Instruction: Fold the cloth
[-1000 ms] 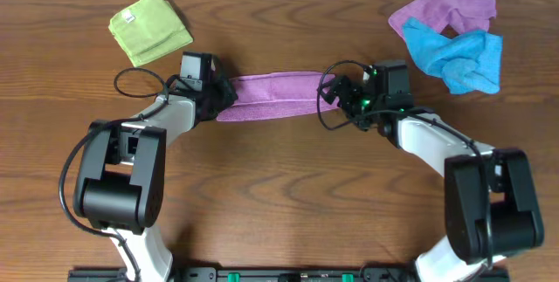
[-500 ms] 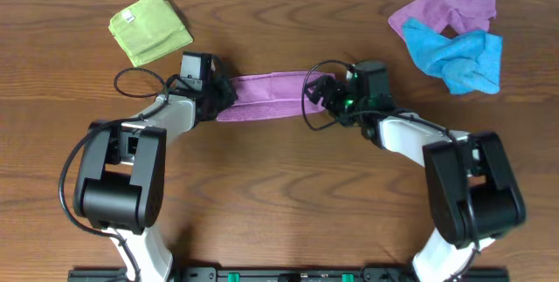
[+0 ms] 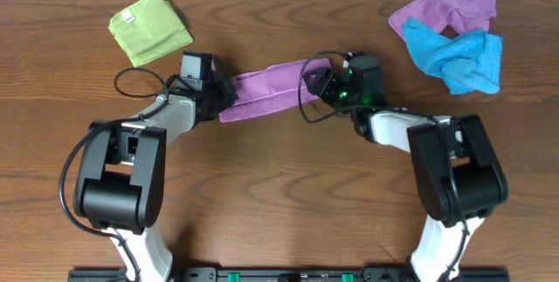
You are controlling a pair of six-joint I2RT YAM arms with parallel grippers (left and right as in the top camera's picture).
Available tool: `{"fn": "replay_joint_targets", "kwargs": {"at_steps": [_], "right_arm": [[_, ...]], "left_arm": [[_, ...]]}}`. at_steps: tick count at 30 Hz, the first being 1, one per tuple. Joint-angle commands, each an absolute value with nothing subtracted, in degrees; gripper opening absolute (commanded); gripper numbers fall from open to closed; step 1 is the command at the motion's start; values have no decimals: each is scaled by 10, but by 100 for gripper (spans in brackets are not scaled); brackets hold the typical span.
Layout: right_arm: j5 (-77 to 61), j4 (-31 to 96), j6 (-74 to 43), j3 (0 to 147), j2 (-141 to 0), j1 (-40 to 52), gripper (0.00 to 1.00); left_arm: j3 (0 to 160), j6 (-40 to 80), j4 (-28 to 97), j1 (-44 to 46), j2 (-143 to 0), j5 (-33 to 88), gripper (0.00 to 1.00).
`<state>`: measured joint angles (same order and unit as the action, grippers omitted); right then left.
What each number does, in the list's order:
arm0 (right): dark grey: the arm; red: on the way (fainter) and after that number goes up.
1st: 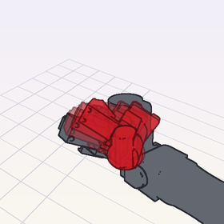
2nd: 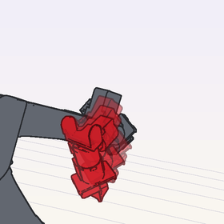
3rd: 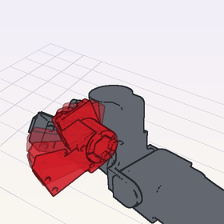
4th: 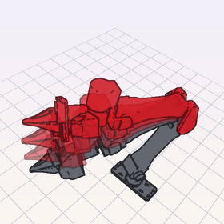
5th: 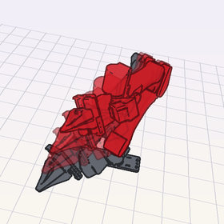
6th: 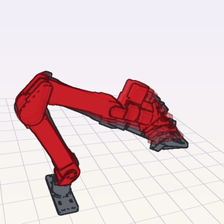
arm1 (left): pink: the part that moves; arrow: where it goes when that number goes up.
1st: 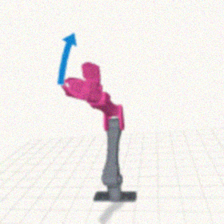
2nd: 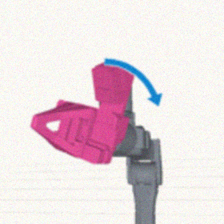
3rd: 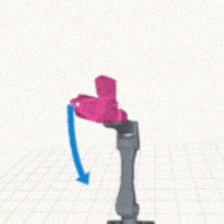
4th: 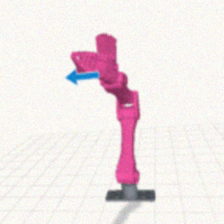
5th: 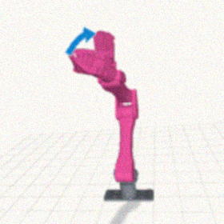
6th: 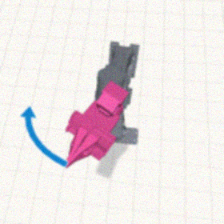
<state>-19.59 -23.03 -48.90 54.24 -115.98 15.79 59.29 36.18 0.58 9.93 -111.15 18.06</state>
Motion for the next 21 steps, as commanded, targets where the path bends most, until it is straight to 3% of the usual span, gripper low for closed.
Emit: {"fn": "replay_joint_targets", "kwargs": {"at_steps": [1, 3, 5, 7, 8, 12, 17, 21], "right_arm": [[-136, -200, -453, 513, -1227, 163, 71], [-109, -201, -437, 513, -1229, 163, 75], [-85, -202, -428, 513, -1229, 163, 73], [-64, -203, -425, 513, -1229, 163, 54], [-58, -203, -425, 513, -1230, 163, 50], [-58, -220, -395, 513, -1235, 164, 57], [-58, -237, -380, 513, -1250, 164, 38], [-63, -251, -339, 513, -1251, 164, 7]], "left_arm": [[595, 357, 17, 102, -1131, 181, 6], [595, 357, 20, 102, -1131, 181, 6], [595, 355, 28, 102, -1131, 181, 6], [595, 346, 37, 102, -1131, 181, 6], [595, 344, 42, 102, -1131, 181, 6], [595, 341, 54, 102, -1131, 181, 6], [595, 341, 57, 102, -1131, 190, 6], [595, 341, 58, 102, -1131, 191, 6]]}}
